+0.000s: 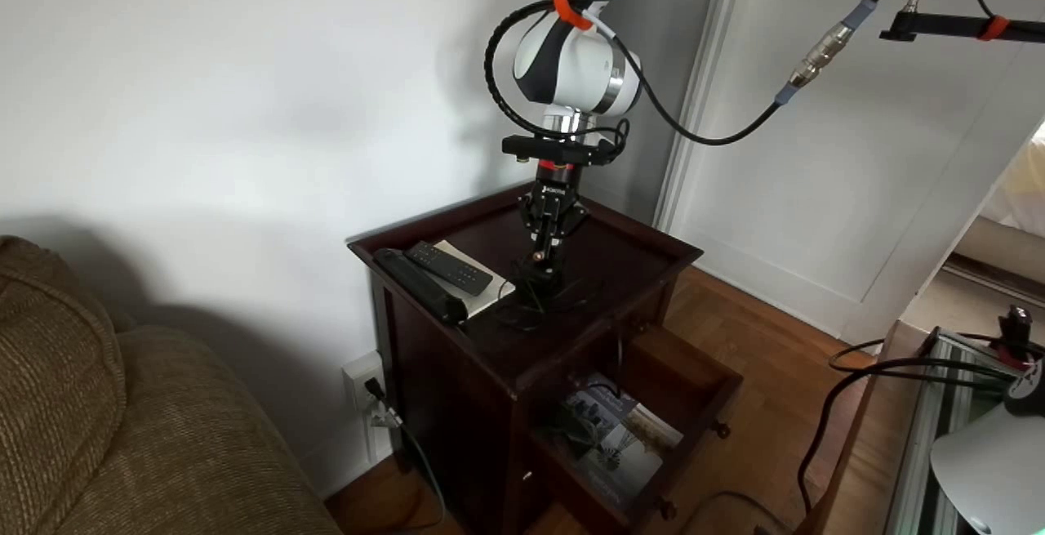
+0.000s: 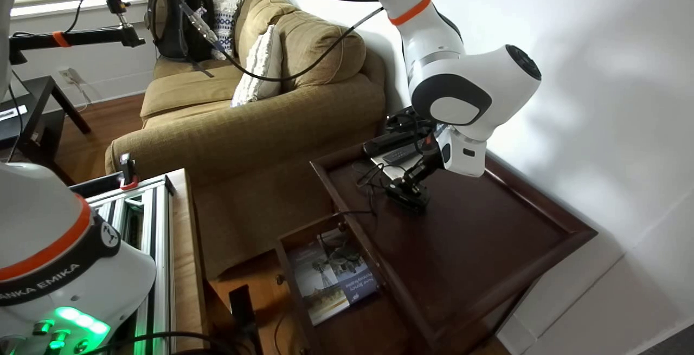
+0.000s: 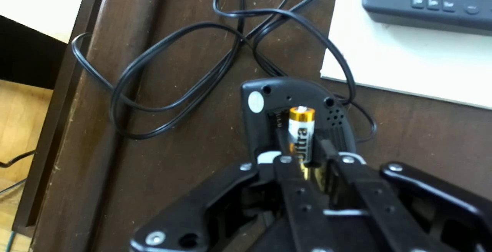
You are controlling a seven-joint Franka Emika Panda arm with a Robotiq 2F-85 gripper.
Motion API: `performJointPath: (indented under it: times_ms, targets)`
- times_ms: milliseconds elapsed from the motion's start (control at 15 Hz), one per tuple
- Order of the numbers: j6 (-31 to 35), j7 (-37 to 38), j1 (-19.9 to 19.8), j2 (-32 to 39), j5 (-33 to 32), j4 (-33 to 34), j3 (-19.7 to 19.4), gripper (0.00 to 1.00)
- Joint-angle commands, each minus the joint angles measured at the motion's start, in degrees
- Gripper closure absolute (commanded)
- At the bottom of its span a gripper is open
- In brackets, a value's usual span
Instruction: Place the battery on top of the black object
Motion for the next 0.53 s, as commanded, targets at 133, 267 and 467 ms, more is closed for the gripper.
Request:
performJointPath:
  times_ms: [133,267,467]
  targets:
    - [-0.37,-0.24,-0.38,0.86,0.73,1.02,0.19,0.96]
    - [-0.43,-0.26,-0.31,0.81,0.45,1.04,0.05,0.96]
    - [-0.64,-0.07,-0.09,0.90,-0.02,1.26,-0.18,0.96]
